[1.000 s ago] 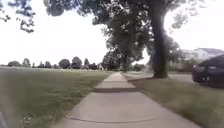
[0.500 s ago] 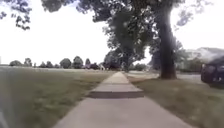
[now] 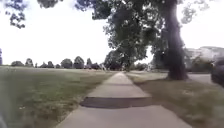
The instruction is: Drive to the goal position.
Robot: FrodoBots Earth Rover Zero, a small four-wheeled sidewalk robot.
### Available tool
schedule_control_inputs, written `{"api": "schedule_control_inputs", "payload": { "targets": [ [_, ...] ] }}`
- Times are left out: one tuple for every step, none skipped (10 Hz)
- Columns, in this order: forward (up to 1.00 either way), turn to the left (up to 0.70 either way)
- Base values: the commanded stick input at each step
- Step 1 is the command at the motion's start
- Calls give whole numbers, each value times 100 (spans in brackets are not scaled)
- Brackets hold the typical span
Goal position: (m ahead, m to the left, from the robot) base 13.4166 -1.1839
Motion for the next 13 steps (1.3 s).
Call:
{"api": "schedule_control_inputs", "payload": {
  "targets": [
    [100, 0],
    [100, 0],
    [100, 0],
    [100, 0],
    [100, 0],
    [100, 0],
    [100, 0],
    [100, 0],
    [100, 0],
    [100, 0],
    [100, 0],
    [100, 0],
    [100, 0]
  ]
}}
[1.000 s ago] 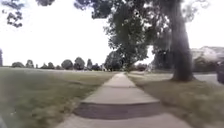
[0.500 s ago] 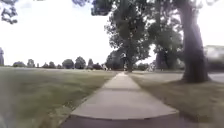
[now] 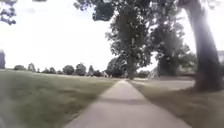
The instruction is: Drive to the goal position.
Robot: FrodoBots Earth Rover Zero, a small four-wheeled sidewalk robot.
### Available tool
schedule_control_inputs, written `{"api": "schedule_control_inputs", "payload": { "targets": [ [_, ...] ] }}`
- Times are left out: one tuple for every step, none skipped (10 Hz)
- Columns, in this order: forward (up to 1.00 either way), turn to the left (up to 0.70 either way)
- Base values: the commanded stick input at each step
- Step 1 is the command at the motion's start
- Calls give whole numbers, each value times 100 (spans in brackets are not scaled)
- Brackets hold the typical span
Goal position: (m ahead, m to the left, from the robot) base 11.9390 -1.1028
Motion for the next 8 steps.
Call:
{"api": "schedule_control_inputs", "payload": {
  "targets": [
    [100, 0],
    [100, 0],
    [100, 0],
    [100, 0],
    [100, 0],
    [100, 0],
    [100, 0],
    [100, 0]
  ]
}}
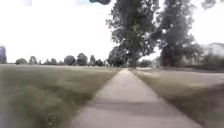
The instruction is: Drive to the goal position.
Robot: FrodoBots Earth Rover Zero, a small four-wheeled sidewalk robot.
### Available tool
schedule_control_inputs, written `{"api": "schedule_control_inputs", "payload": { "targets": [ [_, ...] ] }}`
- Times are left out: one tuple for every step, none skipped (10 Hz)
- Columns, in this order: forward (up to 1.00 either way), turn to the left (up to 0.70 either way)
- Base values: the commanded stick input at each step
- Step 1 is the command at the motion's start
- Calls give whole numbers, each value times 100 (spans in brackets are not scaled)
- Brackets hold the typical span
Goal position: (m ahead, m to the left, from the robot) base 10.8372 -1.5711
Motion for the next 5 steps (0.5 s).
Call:
{"api": "schedule_control_inputs", "payload": {
  "targets": [
    [100, 0],
    [100, 0],
    [100, 0],
    [100, 0],
    [100, 0]
  ]
}}
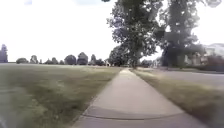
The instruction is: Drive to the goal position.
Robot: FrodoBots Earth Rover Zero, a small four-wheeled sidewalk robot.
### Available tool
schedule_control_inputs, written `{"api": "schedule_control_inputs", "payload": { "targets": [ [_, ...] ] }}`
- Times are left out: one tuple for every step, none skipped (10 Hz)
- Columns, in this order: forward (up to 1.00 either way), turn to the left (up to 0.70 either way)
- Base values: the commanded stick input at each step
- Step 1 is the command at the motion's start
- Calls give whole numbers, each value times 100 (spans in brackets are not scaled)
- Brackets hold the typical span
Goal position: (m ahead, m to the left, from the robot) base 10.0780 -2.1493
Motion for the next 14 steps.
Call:
{"api": "schedule_control_inputs", "payload": {
  "targets": [
    [100, 0],
    [100, 0],
    [100, -10],
    [100, -24],
    [100, -40],
    [100, -24],
    [100, 0],
    [100, 0],
    [100, 0],
    [100, 0],
    [100, 0],
    [100, -5],
    [100, -11],
    [100, -39]
  ]
}}
